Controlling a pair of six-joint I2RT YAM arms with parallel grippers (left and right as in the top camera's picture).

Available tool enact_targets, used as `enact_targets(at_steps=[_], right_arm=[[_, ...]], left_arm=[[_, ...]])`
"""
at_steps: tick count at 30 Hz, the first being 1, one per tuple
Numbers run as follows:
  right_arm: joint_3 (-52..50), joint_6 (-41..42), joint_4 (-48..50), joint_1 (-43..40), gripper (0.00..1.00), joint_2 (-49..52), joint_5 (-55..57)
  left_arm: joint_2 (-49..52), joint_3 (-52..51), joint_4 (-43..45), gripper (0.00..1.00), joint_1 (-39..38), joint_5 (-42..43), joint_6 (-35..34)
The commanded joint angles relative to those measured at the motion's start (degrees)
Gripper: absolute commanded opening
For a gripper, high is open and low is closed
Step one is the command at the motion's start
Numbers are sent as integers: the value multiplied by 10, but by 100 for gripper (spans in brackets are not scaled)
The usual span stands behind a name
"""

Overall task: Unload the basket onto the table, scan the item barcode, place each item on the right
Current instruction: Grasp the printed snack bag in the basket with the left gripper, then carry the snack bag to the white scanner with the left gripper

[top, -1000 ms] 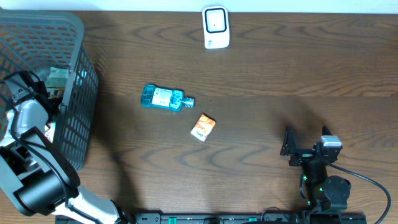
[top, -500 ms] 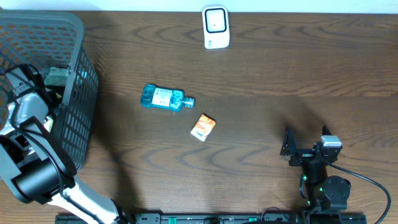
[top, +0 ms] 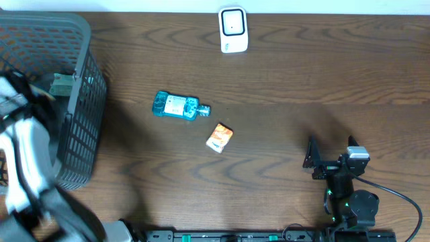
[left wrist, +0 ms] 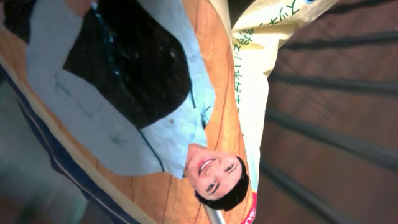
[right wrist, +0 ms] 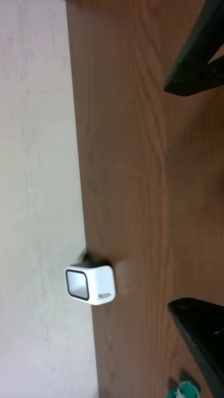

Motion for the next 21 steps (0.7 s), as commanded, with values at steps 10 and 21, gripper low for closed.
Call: enact_targets(at_steps=[10,21], right_arm=[[-1,-4,-2,-5,99,-3,0],[-1,-4,-2,-5,99,-3,0]], left_arm=[[-370,12,176,7,2,137,-398],[-346,12,204,7,-99,657,-467]])
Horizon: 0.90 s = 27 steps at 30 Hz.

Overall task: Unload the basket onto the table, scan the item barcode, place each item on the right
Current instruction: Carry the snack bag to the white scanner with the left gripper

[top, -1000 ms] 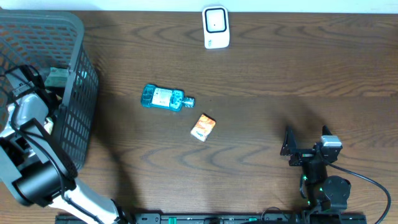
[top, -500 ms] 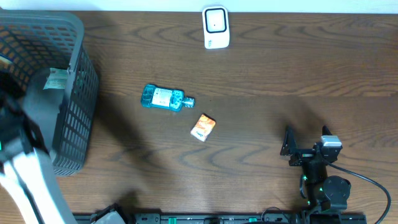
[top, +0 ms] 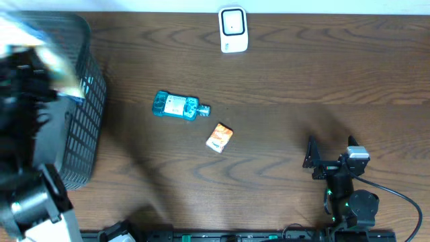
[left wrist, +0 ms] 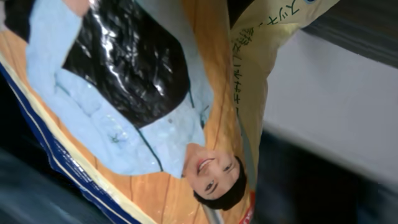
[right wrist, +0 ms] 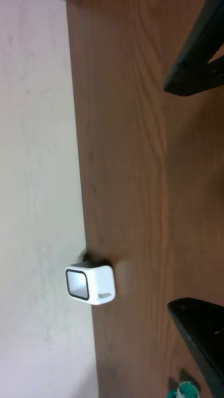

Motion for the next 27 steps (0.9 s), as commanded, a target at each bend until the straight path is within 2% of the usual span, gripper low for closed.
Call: enact_targets(at_steps=[1,4,12,17,20,27], right_arm=[[-1,-4,-2,-5,99,-3,0],[-1,-4,-2,-5,99,-3,0],[-1,-4,-2,-5,99,-3,0],[-1,-4,-2,-5,99,-3,0],[-1,-4,-2,-5,99,-3,0],[-1,-4,-2,-5,99,-3,0]], left_arm=[[26,5,-28,7,-48,198,4],[60,5,-98,7,-102,231,75],[139,0,-273,7,-216,231,226],[184,-20,-290,7,-294,230,271],[223,-23,-289,7,-352,202,294],[346,-23,-253,7,-493,26,304]])
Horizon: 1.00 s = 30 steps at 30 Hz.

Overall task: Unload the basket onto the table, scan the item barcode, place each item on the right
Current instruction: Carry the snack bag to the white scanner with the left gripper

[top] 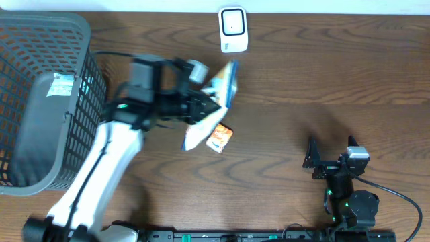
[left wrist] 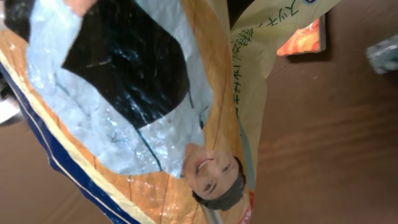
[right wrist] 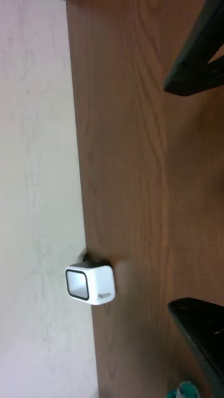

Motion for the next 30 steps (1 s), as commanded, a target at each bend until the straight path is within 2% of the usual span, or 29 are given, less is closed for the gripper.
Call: enact_targets(at_steps=[1,8,10,12,14,17,19,26,30], right_arm=[[-1,-4,-2,-5,99,-3,0],[-1,-4,-2,-5,99,-3,0],[-1,-4,-2,-5,99,-3,0],[-1,-4,-2,-5,99,-3,0],[-1,-4,-2,-5,99,-3,0],[-1,-4,-2,-5,99,-3,0],[-1,-4,-2,-5,99,-3,0],[-1,-4,-2,-5,99,-3,0],[-1,-4,-2,-5,99,-3,0]], left_arm=[[68,-4,42,7,-71,-119,24],[160,-4,249,7,-163,-147,13],[173,-4,300,7,-183,-198,-37],[183,-4,323,7,-201,-285,-97],[192,-4,316,7,-218,-401,-168],[205,-4,291,7,-238,-514,-241],[216,-4,278,7,-251,-539,-275],[251,-4,244,7,-276,-552,-278],[252,-4,184,7,-276,-669,-314]])
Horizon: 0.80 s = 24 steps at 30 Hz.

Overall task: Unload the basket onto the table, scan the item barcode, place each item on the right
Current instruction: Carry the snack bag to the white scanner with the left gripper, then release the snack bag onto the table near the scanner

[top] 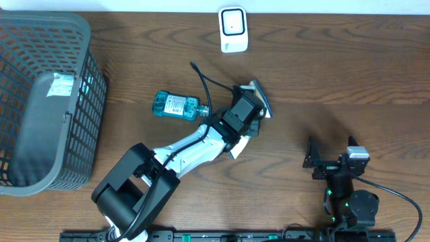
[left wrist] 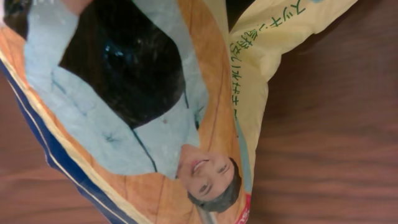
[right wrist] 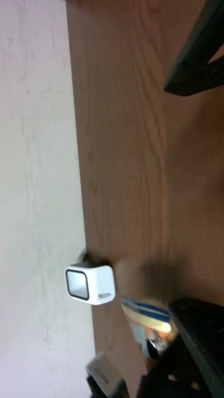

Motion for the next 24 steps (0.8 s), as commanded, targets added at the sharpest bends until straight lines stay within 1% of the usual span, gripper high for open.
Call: enact_targets(at_steps=[1,3,4,5,7,8,9,14,17,18,21,24], right_arm=[[-1,-4,-2,-5,99,-3,0],[-1,-4,-2,-5,99,-3,0],[-1,-4,-2,-5,99,-3,0],[-1,-4,-2,-5,99,-3,0],[-1,-4,-2,-5,99,-3,0],[-1,-4,-2,-5,99,-3,0],[-1,-4,-2,-5,99,-3,0],[-1,-4,-2,-5,99,-3,0],[-1,-4,-2,-5,99,-3,0],[-1,-4,-2,-5,99,-3,0],[-1,-4,-2,-5,99,-3,0],[-1,-4,-2,-5,99,-3,0]], left_arm=[[5,5,-32,7,4,-136,-38],[5,5,-46,7,4,-169,-37],[5,5,-48,8,4,-170,-31],[5,5,-49,26,4,-170,-26],[5,5,-52,53,3,-167,-26],[5,5,-52,90,3,-162,-26],[5,5,-52,98,3,-158,-26],[-5,5,-50,98,-2,-142,-22],[-37,6,-50,98,-3,-125,8],[-52,6,-50,98,-4,-125,21],[-120,6,-50,98,-3,-130,90],[-194,6,-50,98,-3,-167,156]])
